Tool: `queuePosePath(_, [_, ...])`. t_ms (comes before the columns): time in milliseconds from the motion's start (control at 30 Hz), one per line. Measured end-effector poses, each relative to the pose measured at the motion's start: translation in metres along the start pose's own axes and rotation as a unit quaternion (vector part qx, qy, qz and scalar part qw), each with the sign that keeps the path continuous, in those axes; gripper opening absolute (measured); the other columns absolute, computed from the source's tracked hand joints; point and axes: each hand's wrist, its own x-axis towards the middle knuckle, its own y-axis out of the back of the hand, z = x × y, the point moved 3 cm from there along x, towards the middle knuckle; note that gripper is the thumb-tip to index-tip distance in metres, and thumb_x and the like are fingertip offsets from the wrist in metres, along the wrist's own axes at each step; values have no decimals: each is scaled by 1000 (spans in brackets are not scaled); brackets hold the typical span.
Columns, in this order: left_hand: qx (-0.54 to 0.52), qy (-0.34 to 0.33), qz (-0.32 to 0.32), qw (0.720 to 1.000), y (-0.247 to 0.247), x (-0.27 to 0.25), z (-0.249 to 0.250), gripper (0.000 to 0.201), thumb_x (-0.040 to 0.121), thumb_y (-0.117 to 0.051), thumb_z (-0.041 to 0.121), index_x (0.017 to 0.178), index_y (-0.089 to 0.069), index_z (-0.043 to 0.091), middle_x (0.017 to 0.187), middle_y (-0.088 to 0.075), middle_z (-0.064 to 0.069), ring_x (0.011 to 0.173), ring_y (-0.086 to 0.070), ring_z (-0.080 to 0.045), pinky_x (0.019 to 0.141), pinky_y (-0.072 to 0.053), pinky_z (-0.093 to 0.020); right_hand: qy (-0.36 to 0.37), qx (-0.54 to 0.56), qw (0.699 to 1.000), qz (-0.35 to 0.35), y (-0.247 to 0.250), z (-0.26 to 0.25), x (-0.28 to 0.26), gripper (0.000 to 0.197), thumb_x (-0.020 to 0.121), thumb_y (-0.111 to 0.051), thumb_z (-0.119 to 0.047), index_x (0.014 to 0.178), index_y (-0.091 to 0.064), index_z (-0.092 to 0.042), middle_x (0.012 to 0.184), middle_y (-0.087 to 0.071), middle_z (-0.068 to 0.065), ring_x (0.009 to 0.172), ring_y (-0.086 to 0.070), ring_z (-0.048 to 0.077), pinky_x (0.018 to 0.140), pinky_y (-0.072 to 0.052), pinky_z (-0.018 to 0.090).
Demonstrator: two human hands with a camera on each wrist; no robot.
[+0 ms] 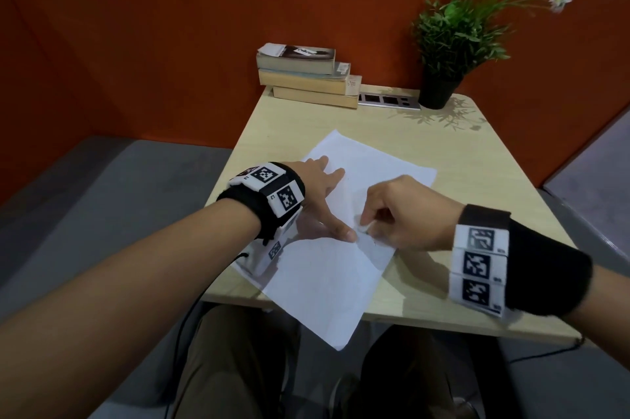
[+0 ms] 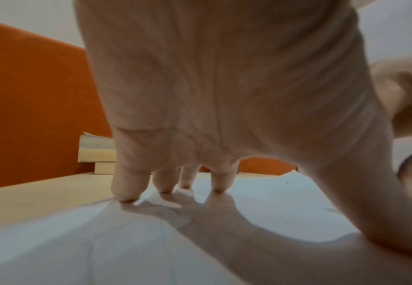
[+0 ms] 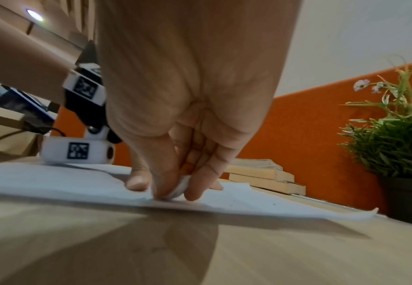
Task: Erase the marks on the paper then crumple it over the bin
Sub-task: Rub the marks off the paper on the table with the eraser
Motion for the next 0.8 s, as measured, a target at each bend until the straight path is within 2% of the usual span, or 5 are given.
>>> queuePosePath(167, [4, 2, 6, 1000, 0, 0, 0, 129, 65, -61, 89, 160, 3, 30, 167, -1, -2, 153, -14, -22, 117, -29, -44, -3, -11, 1000, -13, 5, -1, 9, 15, 77, -69, -18, 88, -76, -27, 83, -64, -17, 75, -59, -1, 69, -45, 14])
queuePosePath(333, [1, 6, -6, 1000, 1, 3, -1, 130, 62, -60, 91, 159, 3, 32, 167, 2, -1, 151, -19, -23, 115, -33, -45, -55, -9, 997, 51, 18, 3, 50, 8, 84, -71, -23, 88, -76, -20, 85, -70, -6, 80, -66, 13, 75, -56, 28])
queuePosePath(467, [9, 15, -9, 1000, 2, 4, -1, 134, 59, -58, 94, 159, 6, 34, 168, 10, 0, 153, -17, -23, 114, -32, -44, -56, 2, 997, 58, 15, 3, 41, 7, 83, -71, -21, 86, -76, -18, 79, -67, -9, 76, -65, 12, 70, -54, 24])
queuePosePath(700, [-6, 7, -5, 1000, -2, 3, 0, 131, 63, -61, 90, 159, 9, 34, 168, 15, 3, 154, -7, -21, 117, -27, -45, 10, 9, 1000, -25, -1, -7, -11, 17, 78, -68, -15, 88, -78, -24, 86, -67, -14, 75, -58, -1, 66, -45, 11])
queuePosePath(800, [-6, 12, -6, 1000, -1, 5, -1, 133, 62, -60, 91, 159, 10, 34, 167, 16, 3, 154, -6, -20, 118, -26, -45, -12, -2, 1000, -9, 6, -4, 9, 15, 78, -69, -18, 90, -77, -23, 86, -68, -13, 76, -59, 0, 72, -49, 15])
